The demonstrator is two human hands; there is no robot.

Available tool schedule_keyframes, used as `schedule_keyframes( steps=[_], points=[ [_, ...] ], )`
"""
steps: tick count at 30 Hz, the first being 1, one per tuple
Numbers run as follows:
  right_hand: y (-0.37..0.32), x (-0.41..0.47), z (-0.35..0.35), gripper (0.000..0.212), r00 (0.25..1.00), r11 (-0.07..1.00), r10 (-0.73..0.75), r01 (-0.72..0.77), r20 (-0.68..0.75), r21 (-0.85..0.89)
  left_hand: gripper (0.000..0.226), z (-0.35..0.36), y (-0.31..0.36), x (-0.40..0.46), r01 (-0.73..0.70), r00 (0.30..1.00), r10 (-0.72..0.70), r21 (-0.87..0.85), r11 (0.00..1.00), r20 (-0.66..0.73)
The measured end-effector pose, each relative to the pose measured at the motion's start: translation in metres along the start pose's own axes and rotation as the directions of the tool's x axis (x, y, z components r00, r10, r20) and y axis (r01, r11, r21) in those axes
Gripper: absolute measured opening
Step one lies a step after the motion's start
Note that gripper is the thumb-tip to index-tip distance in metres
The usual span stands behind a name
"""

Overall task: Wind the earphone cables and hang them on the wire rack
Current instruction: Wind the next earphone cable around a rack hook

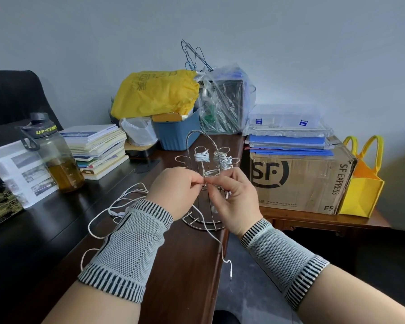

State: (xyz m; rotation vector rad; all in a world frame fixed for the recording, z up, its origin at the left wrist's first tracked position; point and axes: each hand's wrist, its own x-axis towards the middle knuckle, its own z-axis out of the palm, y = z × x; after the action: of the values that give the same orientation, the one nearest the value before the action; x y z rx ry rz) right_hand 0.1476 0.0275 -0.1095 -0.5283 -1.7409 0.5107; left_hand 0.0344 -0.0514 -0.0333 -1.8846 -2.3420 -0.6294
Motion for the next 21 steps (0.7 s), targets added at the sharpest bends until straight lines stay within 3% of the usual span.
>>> schedule_keyframes(
  steps=[4,11,16,21],
  points=[
    [0.0058,0.0009,0.001,0.022,1.0,0.998,-0.01,0.012,0.026,-0.064,0.024,0.0019,0.0017,-0.0032,-0.033,0.999,0.032,0.058,0.998,0.017],
    [0.0066,0.0024,0.0028,0.015,1.0,0.989,0.019,-0.018,0.004,-0.144,0.014,-0.0027,0.0085,-0.0051,0.009,1.0,-0.01,-0.153,0.988,-0.005],
    [0.0051,0.0031,0.0002,0.011,0.998,0.994,0.066,-0.066,-0.007,-0.089,0.016,-0.0065,0.0059,-0.0028,0.045,0.999,-0.049,-0.184,0.982,-0.019],
    [0.0019,0.0053,-0.0038,0.008,0.989,0.987,0.15,-0.15,-0.004,-0.051,0.018,-0.0025,0.0051,0.0007,0.067,0.987,-0.097,-0.229,0.971,-0.126]
  ],
)
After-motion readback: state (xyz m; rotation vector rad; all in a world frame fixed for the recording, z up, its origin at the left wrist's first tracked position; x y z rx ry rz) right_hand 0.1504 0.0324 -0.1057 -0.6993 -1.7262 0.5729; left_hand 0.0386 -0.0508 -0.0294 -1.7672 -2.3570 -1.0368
